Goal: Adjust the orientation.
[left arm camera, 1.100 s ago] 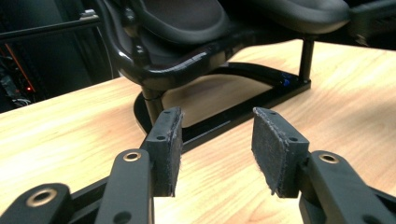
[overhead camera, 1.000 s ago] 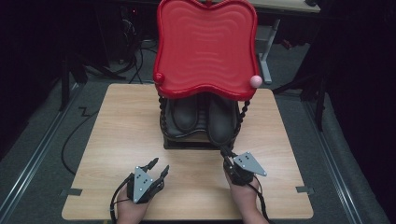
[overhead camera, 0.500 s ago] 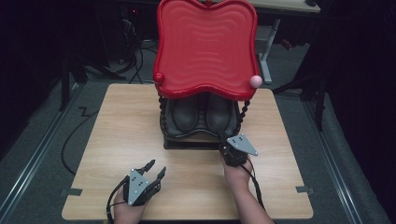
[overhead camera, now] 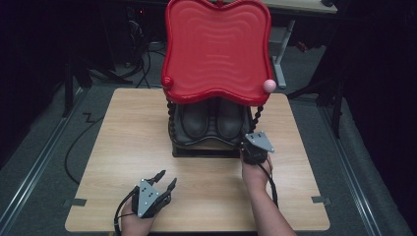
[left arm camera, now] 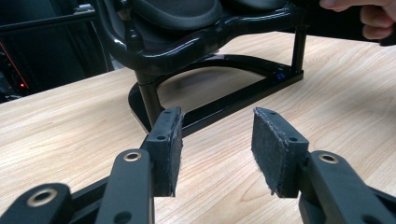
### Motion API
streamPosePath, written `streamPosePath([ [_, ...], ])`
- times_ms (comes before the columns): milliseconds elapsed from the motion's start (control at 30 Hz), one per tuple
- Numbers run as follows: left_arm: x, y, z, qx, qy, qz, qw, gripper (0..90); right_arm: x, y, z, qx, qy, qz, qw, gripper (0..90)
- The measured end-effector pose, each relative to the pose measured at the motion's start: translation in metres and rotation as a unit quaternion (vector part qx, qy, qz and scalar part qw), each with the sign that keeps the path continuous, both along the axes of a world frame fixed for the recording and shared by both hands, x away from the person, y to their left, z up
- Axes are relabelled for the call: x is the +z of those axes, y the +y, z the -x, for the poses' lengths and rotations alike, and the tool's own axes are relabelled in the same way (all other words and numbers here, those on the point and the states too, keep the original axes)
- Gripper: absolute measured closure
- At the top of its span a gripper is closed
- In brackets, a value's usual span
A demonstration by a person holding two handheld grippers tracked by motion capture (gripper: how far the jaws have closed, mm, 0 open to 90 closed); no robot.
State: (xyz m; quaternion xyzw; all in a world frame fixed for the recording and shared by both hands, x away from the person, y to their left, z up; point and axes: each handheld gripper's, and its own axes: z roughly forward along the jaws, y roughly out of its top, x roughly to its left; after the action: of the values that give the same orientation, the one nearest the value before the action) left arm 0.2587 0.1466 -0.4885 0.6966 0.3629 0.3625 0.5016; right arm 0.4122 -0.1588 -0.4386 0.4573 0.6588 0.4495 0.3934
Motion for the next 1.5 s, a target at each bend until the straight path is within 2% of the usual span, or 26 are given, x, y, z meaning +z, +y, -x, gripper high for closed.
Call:
streamPosePath([
  [233, -0.001, 0.0, 0.0, -0.001, 0.003, 0.001, 1.0, 53.3, 0.004, 0.01, -0.002, 0.003, -0.013, 0.008, 0.9999, 89.1],
  [300, -0.001, 0.001, 0.0, -0.001, 0.003, 0.003, 1.0, 53.3, 0.008, 0.01, 0.005, 0.003, -0.033, 0.002, 0.9995, 89.0],
  [367, -0.001, 0.002, -0.001, -0.001, 0.005, 0.003, 1.0, 53.3, 0.013, 0.017, 0.017, 0.027, -0.049, 0.001, 0.9984, 89.1],
  [467, -0.004, 0.001, -0.003, 0.0, 0.009, 0.001, 1.0, 53.3, 0.014, 0.047, 0.027, 0.082, -0.044, -0.014, 0.9955, 89.1],
  [567, -0.005, 0.001, -0.004, 0.0, 0.011, -0.001, 0.9999, 53.3, 0.013, 0.082, 0.031, 0.114, -0.042, -0.002, 0.9926, 89.1],
  [667, -0.005, 0.002, -0.004, -0.001, 0.011, 0.001, 0.9999, 53.3, 0.012, 0.105, 0.029, 0.128, -0.044, 0.011, 0.9907, 89.2],
  [733, -0.006, 0.001, -0.005, -0.004, 0.012, 0.001, 0.9999, 53.3, 0.01, 0.113, 0.025, 0.123, -0.045, 0.02, 0.9912, 89.6],
  [833, -0.007, 0.001, -0.005, -0.006, 0.013, -0.001, 0.9999, 53.3, 0.008, 0.113, 0.018, 0.115, -0.039, 0.024, 0.9923, 89.7],
  [900, -0.008, 0.001, -0.005, -0.007, 0.015, -0.002, 0.9999, 53.2, 0.006, 0.109, 0.013, 0.11, -0.029, 0.015, 0.9934, 89.8],
  [1067, -0.006, 0.001, -0.005, -0.008, 0.017, 0.007, 0.9998, 53.1, 0.009, 0.103, 0.01, 0.1, -0.037, 0.018, 0.9942, 89.9],
  [1167, -0.007, 0.0, -0.005, -0.008, 0.018, 0.005, 0.9998, 53.1, 0.011, 0.099, 0.009, 0.094, -0.04, 0.022, 0.9945, 89.8],
  [1333, -0.008, -0.002, -0.005, -0.009, 0.018, 0.002, 0.9998, 53.1, 0.01, 0.09, 0.004, 0.084, -0.028, 0.017, 0.9959, 89.8],
  [1367, -0.008, -0.002, -0.005, -0.009, 0.018, 0.001, 0.9998, 53.1, 0.012, 0.09, 0.009, 0.086, -0.045, 0.01, 0.9952, 89.8],
  [1433, -0.008, -0.002, -0.006, -0.009, 0.019, 0.0, 0.9998, 53.1, 0.014, 0.094, 0.014, 0.101, -0.054, 0.006, 0.9934, 89.7],
  [1500, -0.008, -0.002, -0.006, -0.009, 0.019, 0.0, 0.9998, 53.1, 0.015, 0.104, 0.019, 0.119, -0.058, 0.014, 0.9911, 89.7],
])
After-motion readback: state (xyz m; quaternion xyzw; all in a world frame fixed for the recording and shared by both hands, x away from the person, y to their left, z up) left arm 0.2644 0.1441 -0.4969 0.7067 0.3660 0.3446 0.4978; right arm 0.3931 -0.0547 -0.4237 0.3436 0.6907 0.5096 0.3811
